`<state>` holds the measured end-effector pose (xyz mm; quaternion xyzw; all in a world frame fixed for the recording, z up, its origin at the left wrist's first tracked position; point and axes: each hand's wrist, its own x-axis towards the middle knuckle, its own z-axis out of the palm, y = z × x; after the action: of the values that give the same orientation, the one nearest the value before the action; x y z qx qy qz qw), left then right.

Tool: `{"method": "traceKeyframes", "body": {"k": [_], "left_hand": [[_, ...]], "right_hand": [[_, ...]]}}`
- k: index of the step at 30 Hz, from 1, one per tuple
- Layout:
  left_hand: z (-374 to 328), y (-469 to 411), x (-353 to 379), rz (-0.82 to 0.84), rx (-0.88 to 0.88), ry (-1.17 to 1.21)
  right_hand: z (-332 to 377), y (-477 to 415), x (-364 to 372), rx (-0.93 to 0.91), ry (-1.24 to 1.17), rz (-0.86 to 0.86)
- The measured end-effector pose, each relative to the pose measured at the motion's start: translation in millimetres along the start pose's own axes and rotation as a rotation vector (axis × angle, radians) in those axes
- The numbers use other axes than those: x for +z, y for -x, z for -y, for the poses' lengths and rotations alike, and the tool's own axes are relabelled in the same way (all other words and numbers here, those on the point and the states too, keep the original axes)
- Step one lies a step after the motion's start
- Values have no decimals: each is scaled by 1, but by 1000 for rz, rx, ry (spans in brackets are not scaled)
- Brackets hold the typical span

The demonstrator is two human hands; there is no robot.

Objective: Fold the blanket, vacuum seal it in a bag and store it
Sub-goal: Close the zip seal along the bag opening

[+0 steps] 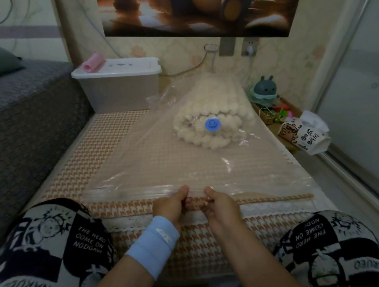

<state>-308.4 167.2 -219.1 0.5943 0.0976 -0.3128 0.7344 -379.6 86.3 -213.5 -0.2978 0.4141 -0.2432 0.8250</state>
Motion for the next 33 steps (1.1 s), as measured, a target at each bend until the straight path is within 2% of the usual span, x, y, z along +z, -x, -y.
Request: {"method": "traceKeyframes", "body": {"k": [9, 13, 16, 20, 23, 33], "left_hand": [[-4, -7, 5, -49, 13, 138], [8, 8, 27, 114, -93, 301], [16, 19, 48, 211, -77, 178], [23, 11, 56, 137, 77, -11], [29, 9, 52, 100, 82, -106], [12, 8, 49, 139, -11, 54]], "right_hand": [[43, -4, -44, -58, -55, -92], [47, -2, -47, -55, -33, -66], [45, -1, -42, -4, 3, 32], [38, -4, -36, 4, 19, 79], [28, 0, -30, 4, 52, 96], [45, 0, -41, -63, -21, -57]]}}
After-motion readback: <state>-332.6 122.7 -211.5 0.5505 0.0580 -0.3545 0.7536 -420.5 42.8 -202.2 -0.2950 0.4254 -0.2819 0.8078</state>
